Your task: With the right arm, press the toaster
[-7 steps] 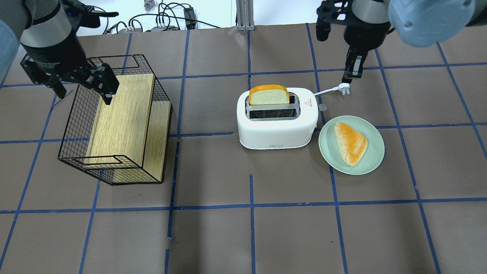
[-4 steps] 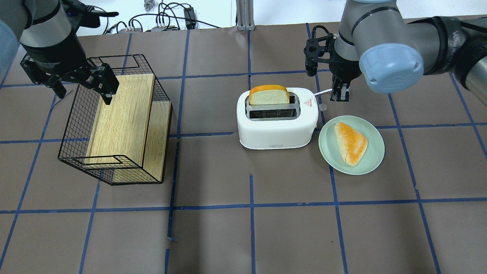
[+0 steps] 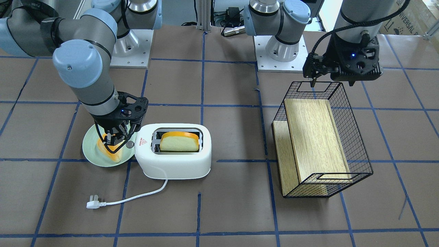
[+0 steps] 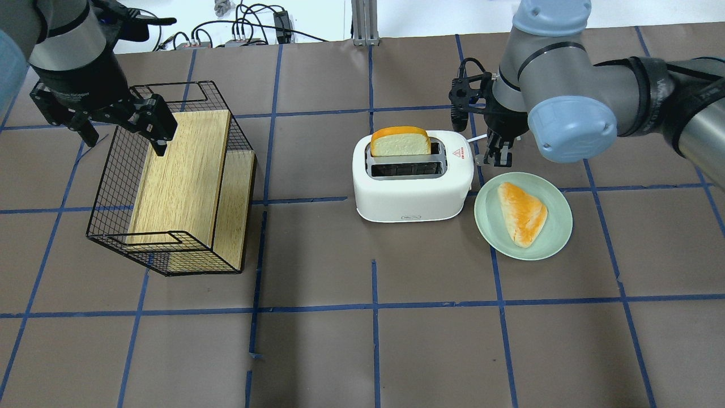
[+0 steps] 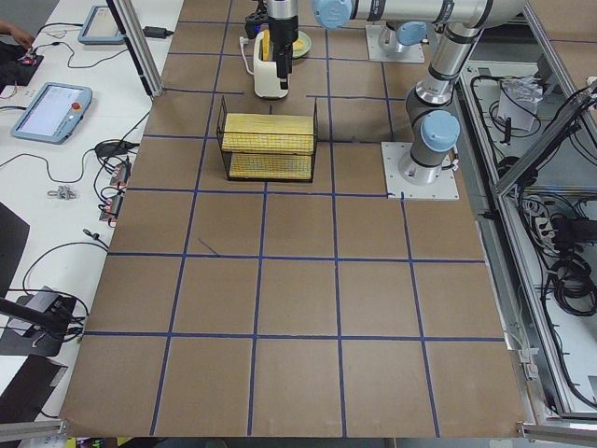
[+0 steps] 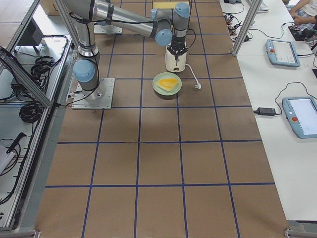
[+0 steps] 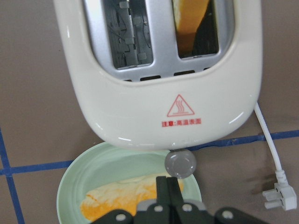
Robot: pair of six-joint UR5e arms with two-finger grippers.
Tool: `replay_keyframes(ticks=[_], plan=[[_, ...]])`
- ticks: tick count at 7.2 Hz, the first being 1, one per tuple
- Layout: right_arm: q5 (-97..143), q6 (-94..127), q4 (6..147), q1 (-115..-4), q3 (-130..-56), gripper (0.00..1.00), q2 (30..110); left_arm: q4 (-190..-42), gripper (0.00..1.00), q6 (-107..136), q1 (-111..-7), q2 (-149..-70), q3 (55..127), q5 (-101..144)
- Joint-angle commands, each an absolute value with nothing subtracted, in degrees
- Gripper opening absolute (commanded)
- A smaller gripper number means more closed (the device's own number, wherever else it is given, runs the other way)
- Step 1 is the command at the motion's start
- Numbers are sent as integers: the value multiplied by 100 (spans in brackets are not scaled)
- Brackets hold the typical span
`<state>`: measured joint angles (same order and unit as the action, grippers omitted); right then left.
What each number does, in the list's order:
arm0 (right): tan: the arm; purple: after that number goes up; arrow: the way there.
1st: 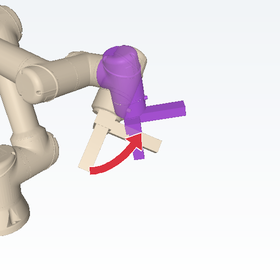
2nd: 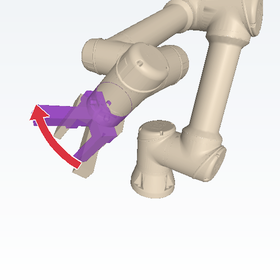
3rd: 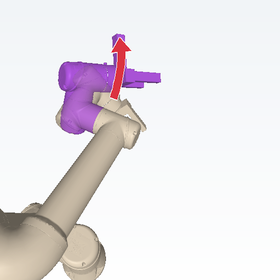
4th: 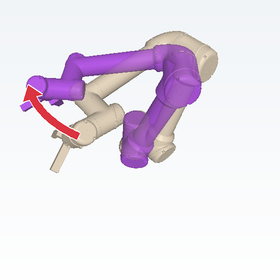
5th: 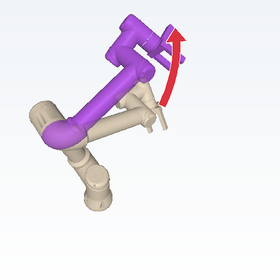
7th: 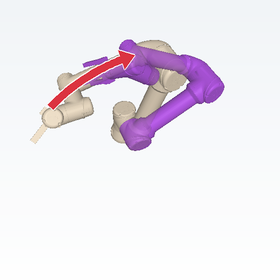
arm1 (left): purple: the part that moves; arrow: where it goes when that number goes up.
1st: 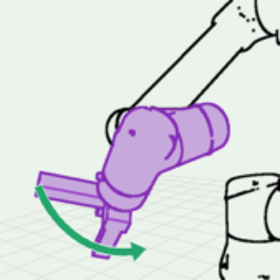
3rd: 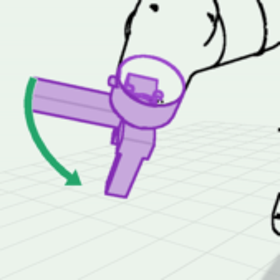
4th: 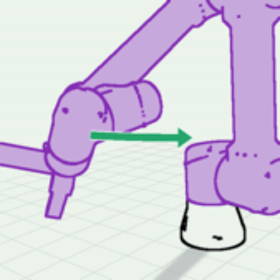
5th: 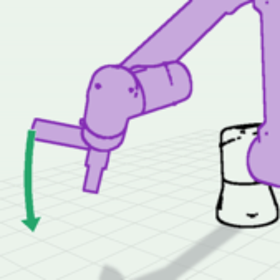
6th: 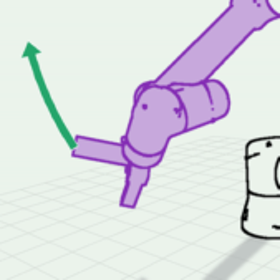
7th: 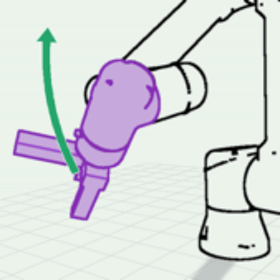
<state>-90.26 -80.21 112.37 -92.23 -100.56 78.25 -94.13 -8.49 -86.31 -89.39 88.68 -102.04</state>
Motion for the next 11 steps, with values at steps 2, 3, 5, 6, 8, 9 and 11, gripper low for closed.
replay_keyframes(ticks=[2,3,5,6,8,9,11], plan=[[-8982,-8016,11477,-9220,-10081,3,7665,-9413,100,-852,-8631,-8938,8868,-10204],[-9009,-8033,11505,-9220,-10072,3,7586,-9413,100,-844,-8631,-8938,8868,-10204],[-8983,-8016,11627,-9220,-10072,3,7506,-9413,100,-852,-8631,-8938,8868,-10204],[-8982,-8016,11637,-9228,-10081,3,7480,-9413,100,-853,-8631,-8938,8868,-10204],[-8974,-8024,11707,-9229,-10081,3,7366,-9413,100,-853,-8631,-8938,8868,-10204],[-8982,-8024,11785,-9237,-10098,3,7339,-9413,100,-844,-8631,-8938,8868,-10204],[-8982,-8033,11995,-9237,-10273,3,7330,-9413,100,-844,-8631,-8938,8868,-10204]])
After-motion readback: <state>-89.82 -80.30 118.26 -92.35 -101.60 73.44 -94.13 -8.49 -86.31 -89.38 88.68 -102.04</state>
